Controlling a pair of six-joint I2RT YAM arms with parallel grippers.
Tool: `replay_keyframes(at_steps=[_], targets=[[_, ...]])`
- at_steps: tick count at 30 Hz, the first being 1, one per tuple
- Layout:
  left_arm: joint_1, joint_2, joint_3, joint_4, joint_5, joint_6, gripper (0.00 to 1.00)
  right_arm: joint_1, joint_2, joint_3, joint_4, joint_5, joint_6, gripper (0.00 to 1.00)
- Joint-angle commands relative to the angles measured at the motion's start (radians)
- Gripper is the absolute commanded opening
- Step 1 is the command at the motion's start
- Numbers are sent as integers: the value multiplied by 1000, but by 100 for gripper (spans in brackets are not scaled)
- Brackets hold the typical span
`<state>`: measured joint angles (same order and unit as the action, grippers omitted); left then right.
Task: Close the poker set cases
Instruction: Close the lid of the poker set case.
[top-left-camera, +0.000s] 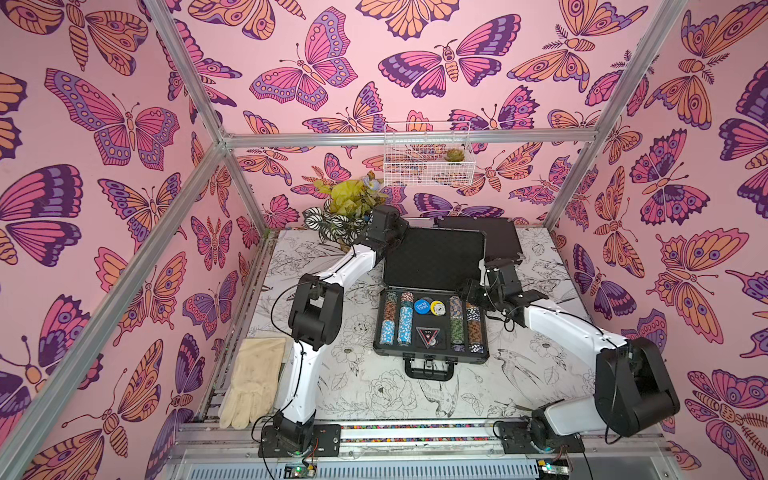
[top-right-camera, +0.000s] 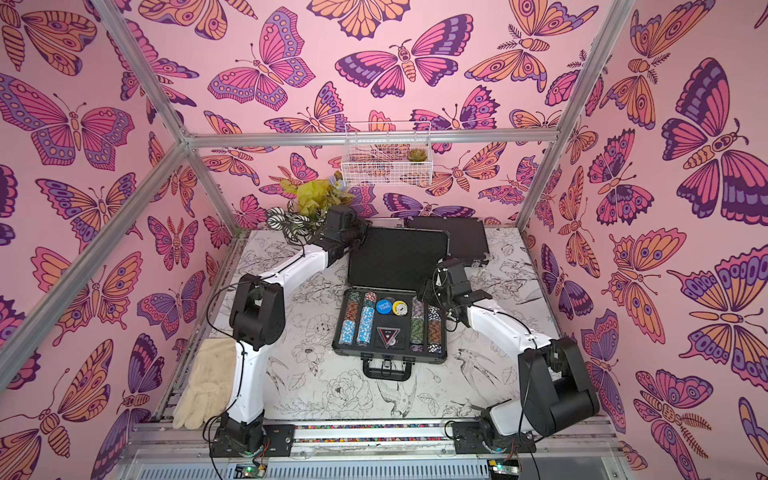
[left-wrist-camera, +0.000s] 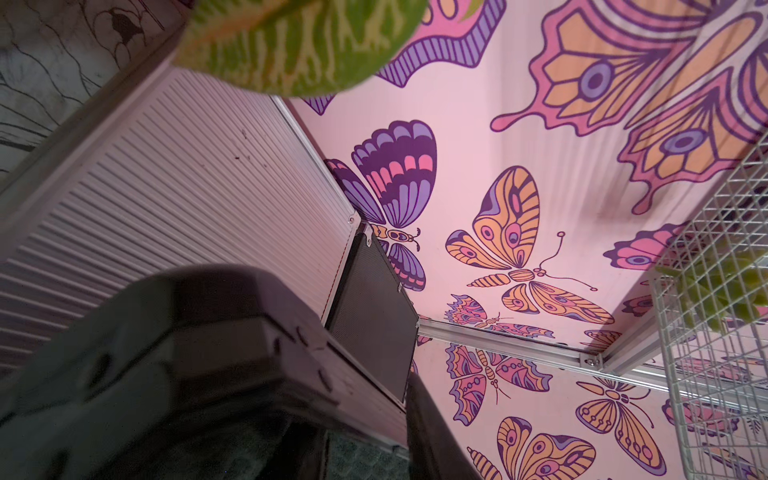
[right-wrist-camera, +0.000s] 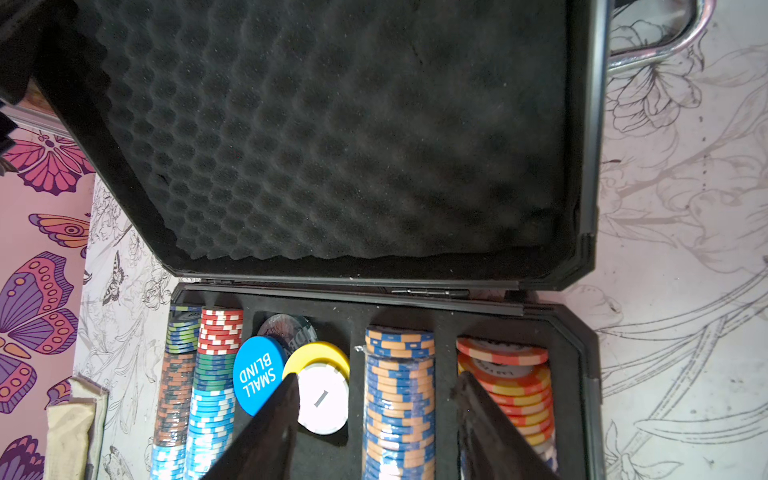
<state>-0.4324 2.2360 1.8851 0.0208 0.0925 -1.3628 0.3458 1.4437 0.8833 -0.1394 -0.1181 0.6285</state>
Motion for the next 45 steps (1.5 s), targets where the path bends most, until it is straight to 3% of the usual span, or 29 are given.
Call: replay_keyframes(at_steps=[1,9,28,45], targets=[[14,34,42,25,9,-8,25,9,8,14,-5,-4,-1,61],[8,-9,-4,50,26,20,13,9,6,16,-15,6,-7,61],[-9,-305,-430,219,11,-7,9,3,-162,25,-161,152,-55,62],[-95,-568,-757,228,-50,5,8,-180,-291,-12,-335,282,-67,64]])
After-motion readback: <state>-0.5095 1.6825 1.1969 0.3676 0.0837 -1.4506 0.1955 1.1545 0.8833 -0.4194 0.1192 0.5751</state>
